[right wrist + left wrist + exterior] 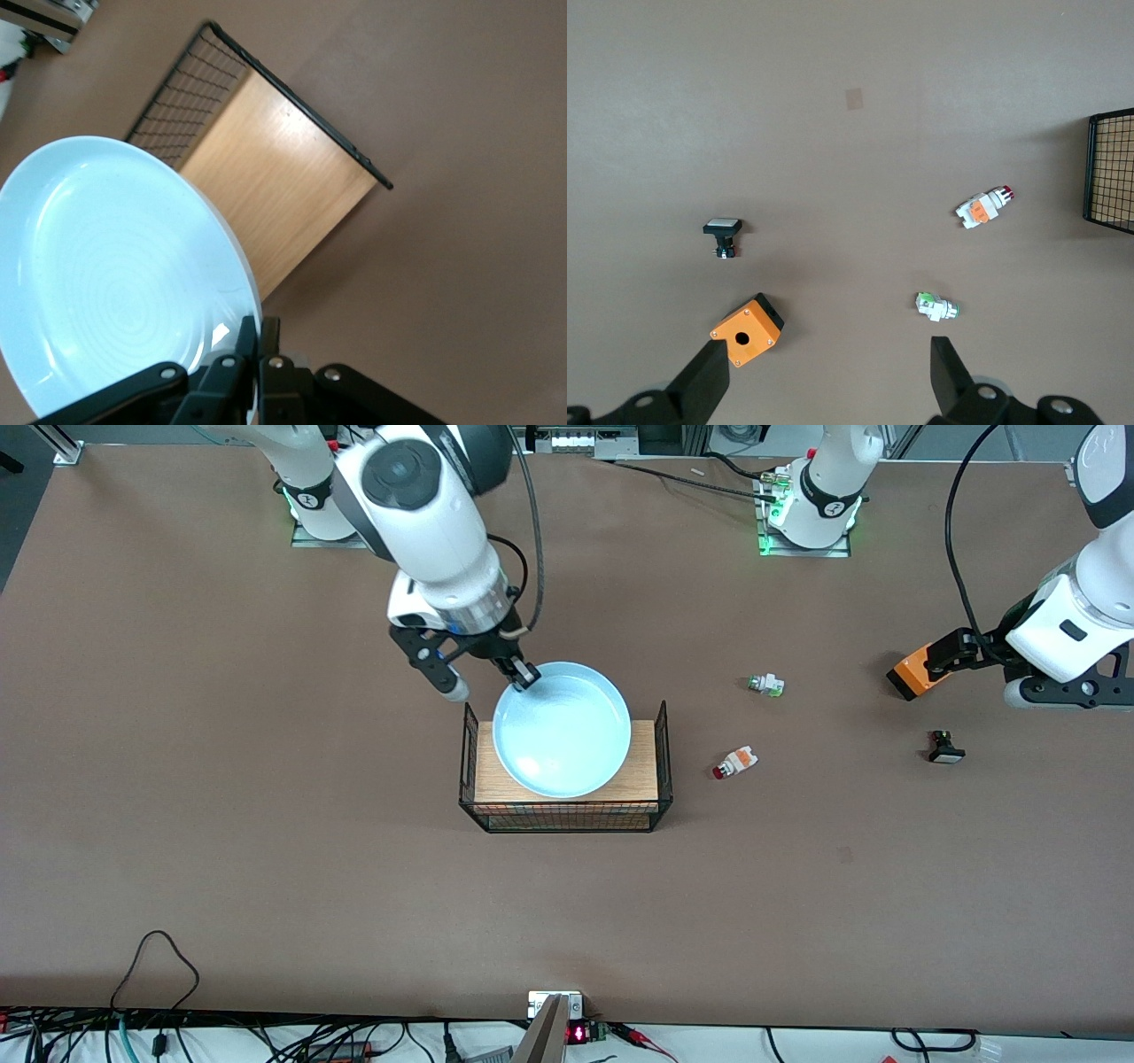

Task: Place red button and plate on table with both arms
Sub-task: 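Lift the blue plate out of the basket with the right gripper, then lower the plate onto the table and open the right gripper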

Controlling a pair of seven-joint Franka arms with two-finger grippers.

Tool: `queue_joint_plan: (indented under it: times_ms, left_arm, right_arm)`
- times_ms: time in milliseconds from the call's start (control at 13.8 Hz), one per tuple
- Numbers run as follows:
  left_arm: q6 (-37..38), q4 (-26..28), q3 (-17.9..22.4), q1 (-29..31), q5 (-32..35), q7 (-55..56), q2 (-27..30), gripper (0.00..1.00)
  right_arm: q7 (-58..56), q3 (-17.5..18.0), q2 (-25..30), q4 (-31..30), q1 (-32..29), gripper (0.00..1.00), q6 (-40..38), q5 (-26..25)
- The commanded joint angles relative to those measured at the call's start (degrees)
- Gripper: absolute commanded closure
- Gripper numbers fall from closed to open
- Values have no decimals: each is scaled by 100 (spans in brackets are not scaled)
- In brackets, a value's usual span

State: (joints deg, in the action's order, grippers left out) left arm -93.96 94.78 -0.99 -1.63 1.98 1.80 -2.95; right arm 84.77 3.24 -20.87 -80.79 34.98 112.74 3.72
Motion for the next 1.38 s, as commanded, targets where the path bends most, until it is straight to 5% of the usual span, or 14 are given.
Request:
queue_joint_plan:
  times_ms: [0,217,652,1014,1304]
  left_arm:
    - [53,-109,-7,-4,48,5,-39,0]
    - [53,-109,-7,-4,48,14,-39,0]
    - [53,-109,-16,-21,48,31,-39,0]
    - [123,-240,-286,-30,22,31,-30,0]
    - [238,-258,-332,5,4,14,-39,0]
  right_arm:
    - [-661,45,-110,370,-437,100,-278,40]
    - [-1880,-17,-110,582,-1026,100,-777,445]
    - [-5306,-17,64,670,-2545,100,-2202,437]
    - [-7691,-17,338,-409,-3882,100,-2336,-203]
    - [-8705,-17,408,-1690,-4429,100,-1215,-355]
